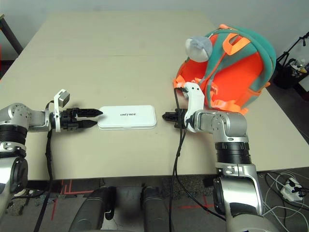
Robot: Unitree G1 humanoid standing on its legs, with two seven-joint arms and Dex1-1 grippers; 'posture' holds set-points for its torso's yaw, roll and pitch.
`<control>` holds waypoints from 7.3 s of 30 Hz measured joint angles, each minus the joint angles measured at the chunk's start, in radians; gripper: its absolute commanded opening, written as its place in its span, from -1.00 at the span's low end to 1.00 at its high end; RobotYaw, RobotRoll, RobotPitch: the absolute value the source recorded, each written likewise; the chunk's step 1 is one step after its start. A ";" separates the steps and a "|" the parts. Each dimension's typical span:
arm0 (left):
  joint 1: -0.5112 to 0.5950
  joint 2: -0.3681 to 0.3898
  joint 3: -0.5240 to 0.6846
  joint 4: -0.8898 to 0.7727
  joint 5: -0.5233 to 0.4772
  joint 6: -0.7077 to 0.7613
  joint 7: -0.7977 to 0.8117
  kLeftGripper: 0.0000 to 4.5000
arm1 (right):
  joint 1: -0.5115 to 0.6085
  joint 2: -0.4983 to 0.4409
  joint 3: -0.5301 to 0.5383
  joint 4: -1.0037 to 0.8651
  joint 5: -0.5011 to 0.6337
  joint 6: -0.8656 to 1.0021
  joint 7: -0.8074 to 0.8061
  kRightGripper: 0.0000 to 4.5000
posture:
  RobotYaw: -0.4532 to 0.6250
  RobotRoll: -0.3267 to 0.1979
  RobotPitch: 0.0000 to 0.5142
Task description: Put the pencil case into the backpack and zip it.
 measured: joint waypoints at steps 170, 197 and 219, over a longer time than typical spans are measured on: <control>-0.505 0.130 -0.327 -0.098 0.330 -0.825 -0.739 -0.37 | 0.643 -0.695 -0.575 -0.690 1.209 -0.213 -0.375 -0.94 | -0.37 0.25 -0.29; -0.526 -0.044 -0.501 -0.105 0.370 -0.827 -0.775 -0.37 | 0.666 -0.679 -0.577 -0.714 1.209 -0.223 -0.359 -0.94 | -0.37 0.25 -0.36; -0.611 -0.262 -0.480 0.125 0.535 -0.993 -0.737 0.45 | 0.633 -0.668 -0.549 -0.704 1.164 -0.236 -0.336 -0.94 | -0.38 0.25 -0.38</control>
